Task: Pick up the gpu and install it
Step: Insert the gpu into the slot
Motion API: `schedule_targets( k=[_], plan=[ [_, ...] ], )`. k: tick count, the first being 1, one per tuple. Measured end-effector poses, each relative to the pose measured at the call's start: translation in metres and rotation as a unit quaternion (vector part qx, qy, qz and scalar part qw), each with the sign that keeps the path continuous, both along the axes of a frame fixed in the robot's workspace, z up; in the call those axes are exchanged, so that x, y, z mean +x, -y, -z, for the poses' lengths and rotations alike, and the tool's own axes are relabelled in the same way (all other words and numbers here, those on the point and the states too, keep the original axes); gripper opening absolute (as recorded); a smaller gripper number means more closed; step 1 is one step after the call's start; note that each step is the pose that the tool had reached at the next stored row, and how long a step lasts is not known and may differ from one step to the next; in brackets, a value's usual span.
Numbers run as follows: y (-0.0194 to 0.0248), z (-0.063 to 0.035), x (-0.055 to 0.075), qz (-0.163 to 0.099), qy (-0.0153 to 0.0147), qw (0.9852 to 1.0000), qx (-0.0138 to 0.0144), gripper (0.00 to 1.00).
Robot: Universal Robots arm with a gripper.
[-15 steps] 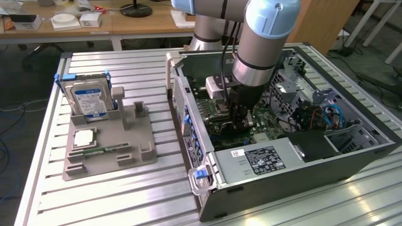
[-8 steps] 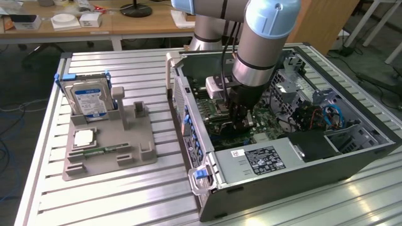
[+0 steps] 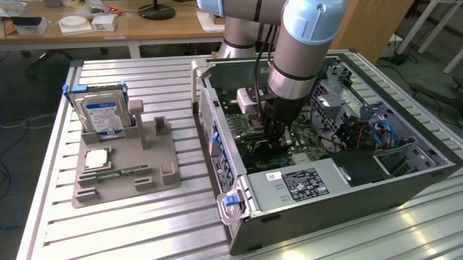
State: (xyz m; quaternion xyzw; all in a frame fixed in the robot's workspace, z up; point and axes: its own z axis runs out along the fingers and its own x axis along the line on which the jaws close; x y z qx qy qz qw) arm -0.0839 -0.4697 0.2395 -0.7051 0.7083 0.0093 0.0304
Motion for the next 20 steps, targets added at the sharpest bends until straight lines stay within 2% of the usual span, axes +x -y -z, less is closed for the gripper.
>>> schedule_targets(
  k=[13,14,15,16,20],
  plan=[
    [-0.0001,0.0003,-0.0004,0.0,0.0,1.0,0.0003,0.27],
    [-0.0001,0.0001,-0.0003,0.0,0.0001,1.0,0.0001,0.32],
    [0.0,0.0,-0.0002,0.0,0.0001,1.0,0.0001,0.32],
    [0.0,-0.0003,-0.0002,0.0,0.0,1.0,0.0,0.39],
    [0.0,-0.0045,-0.0002,0.0,0.0,1.0,0.0,0.39]
  ],
)
